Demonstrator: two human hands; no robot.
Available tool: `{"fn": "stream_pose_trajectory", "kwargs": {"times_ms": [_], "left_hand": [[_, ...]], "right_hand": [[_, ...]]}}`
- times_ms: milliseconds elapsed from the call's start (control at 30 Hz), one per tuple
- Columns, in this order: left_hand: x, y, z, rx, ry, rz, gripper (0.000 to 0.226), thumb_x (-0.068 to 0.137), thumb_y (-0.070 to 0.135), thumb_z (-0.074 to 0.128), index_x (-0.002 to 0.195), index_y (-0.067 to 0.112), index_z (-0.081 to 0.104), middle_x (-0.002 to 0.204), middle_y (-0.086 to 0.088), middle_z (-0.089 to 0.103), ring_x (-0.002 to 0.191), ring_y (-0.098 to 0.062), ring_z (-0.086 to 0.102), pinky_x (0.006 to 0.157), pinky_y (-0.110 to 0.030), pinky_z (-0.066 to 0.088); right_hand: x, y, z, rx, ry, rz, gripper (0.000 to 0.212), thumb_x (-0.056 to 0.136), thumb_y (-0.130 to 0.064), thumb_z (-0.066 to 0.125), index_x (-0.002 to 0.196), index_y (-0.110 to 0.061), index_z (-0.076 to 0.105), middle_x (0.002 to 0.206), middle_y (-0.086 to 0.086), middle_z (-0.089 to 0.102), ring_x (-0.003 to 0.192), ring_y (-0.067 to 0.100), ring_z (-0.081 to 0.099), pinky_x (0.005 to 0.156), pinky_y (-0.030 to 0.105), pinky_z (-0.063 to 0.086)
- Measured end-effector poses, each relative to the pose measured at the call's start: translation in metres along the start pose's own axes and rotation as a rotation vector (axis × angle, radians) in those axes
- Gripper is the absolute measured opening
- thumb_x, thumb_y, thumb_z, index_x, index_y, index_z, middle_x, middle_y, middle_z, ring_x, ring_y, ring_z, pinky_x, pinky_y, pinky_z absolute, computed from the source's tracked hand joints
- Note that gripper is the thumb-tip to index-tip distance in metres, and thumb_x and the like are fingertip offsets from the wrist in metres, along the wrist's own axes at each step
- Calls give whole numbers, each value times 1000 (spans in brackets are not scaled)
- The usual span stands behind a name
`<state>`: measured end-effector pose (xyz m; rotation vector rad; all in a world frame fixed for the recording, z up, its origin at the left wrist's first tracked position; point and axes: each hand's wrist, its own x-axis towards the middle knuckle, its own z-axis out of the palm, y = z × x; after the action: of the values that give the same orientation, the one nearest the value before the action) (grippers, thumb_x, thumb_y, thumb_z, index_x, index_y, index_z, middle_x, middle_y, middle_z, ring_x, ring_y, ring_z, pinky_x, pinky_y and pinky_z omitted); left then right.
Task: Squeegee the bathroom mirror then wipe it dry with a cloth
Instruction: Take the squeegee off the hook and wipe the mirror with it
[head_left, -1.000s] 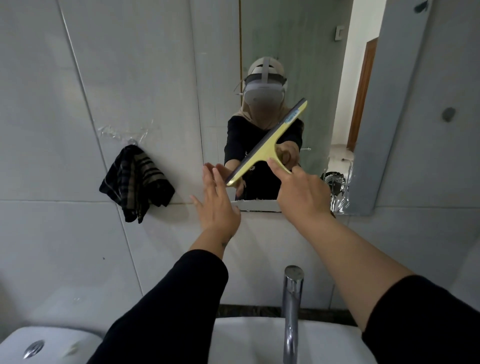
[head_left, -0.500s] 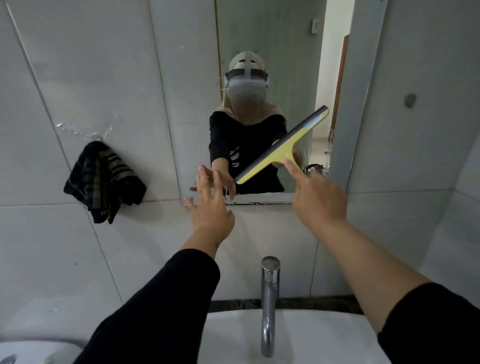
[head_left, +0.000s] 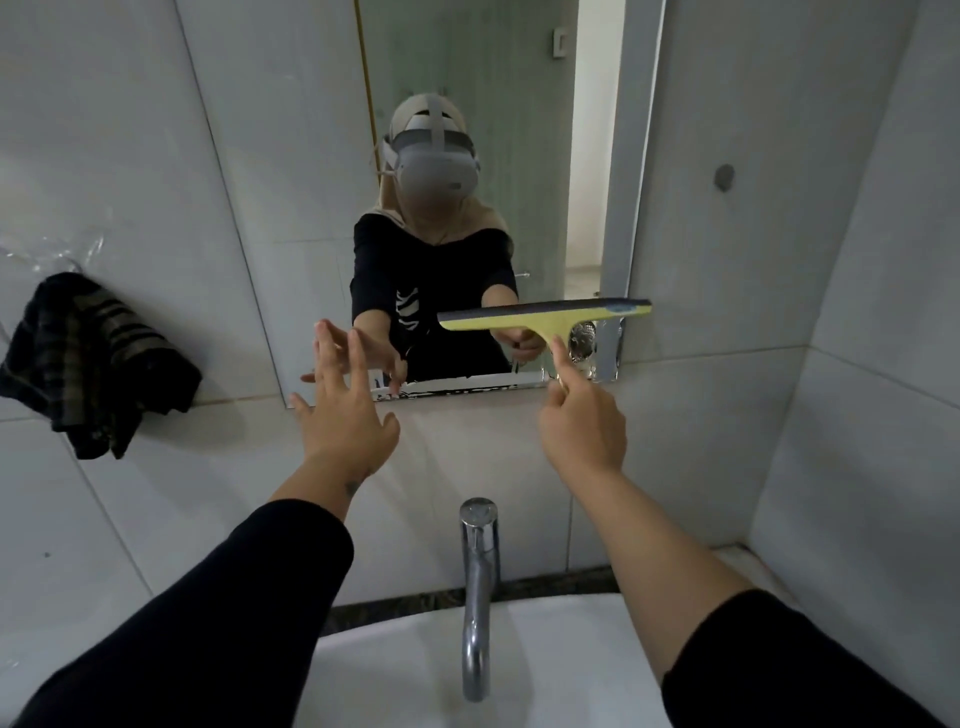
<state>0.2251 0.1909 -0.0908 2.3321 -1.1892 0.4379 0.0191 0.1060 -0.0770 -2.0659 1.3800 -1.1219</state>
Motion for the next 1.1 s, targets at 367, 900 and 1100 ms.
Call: {"fn": "stream_pose_trajectory", "kwargs": {"times_ms": [367, 900, 1100], "left_hand": [[-5, -18, -5, 1, 102, -81, 95, 84, 27, 56, 150, 16, -11, 157, -5, -24, 148, -27, 4, 115, -60, 4], [-39, -65, -3, -103, -73, -155, 97, 87, 20, 56, 149, 14, -19, 160, -2, -16, 148, -21, 0, 114, -59, 8], [-61, -63, -5, -21, -233, -171, 93, 90, 26, 52, 148, 15, -20, 158, -1, -24, 148, -19, -3, 117, -57, 5]], "right_hand": [[-34, -13, 52, 434, -16, 187, 53, 100, -13, 38, 146, -40, 35, 61, -3, 48, 50, 12, 39, 50, 31, 39], [-94, -74, 119, 194, -189, 66, 55, 100, -20, 39, 148, -42, 25, 92, 10, 66, 84, 23, 62, 66, 32, 43], [-94, -71, 114, 40, -256, 34, 59, 99, -17, 37, 149, -43, 23, 98, 10, 64, 80, 23, 56, 65, 30, 41]]}}
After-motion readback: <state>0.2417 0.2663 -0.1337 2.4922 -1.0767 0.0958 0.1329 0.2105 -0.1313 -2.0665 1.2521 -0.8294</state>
